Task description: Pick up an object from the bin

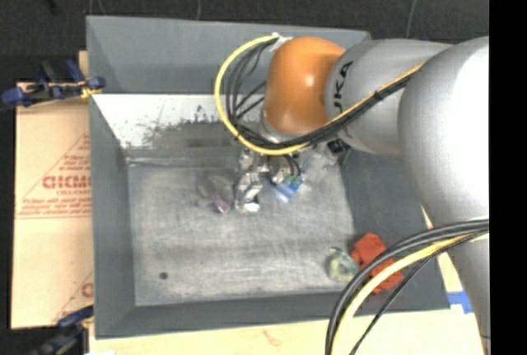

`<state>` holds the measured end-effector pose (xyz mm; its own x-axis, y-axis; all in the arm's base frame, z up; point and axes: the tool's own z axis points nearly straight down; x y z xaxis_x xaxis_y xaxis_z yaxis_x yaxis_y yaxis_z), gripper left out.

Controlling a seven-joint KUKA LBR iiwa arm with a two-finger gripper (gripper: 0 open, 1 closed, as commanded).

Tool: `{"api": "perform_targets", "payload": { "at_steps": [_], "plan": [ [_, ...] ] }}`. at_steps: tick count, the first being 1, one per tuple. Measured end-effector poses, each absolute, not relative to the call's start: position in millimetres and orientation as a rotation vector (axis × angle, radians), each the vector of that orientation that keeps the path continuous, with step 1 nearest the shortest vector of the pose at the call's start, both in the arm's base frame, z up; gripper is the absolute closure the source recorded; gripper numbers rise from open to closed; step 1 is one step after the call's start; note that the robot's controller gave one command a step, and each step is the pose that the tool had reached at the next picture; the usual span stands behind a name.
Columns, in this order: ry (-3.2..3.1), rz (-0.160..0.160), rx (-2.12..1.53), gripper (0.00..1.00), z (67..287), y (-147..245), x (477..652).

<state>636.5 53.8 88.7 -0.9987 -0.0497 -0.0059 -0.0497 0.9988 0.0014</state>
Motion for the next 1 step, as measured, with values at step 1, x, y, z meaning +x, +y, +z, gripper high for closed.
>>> {"api": "perform_targets", "payload": {
  "at_steps": [1],
  "plan": [
    [3.076,-0.002,-0.576,1.00,249.0,77.4,639.3]
  ]
}}
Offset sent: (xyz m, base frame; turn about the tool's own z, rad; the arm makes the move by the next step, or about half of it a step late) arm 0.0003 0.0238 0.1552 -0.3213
